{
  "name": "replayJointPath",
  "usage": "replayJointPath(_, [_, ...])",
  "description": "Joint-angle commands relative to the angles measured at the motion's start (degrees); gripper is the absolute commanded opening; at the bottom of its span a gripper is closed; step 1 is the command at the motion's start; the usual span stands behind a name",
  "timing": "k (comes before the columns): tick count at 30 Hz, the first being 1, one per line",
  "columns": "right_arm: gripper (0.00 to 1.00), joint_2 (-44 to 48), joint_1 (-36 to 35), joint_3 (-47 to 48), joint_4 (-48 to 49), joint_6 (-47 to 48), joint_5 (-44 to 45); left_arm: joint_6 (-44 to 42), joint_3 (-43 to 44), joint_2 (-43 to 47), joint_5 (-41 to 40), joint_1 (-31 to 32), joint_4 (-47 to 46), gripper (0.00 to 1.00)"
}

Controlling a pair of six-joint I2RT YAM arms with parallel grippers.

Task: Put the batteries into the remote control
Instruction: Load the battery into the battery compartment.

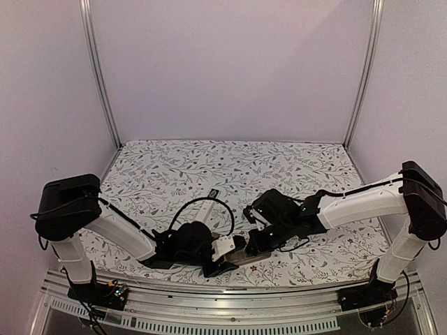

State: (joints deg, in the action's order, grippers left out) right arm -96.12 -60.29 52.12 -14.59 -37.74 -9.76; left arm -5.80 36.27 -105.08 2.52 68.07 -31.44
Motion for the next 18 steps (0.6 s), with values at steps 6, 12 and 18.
replayJointPath(6, [0.00,2.5,1.5,1.5,-3.1,1.5,0.2,-0.9,-0.8,-1.5,0.1,-0.3,4.5,0.00])
replayJointPath(12, [0.00,0.1,1.7,-0.4,-3.9,0.8,1.2,-0.9,-0.9,-1.3,0.0,-0.2,4.7,0.00])
replayJointPath(18, [0.00,-1.2,1.7,-1.3,-3.8,1.0,0.9,-0.9,-1.1,-0.7,-0.6,-0.3,4.6,0.13])
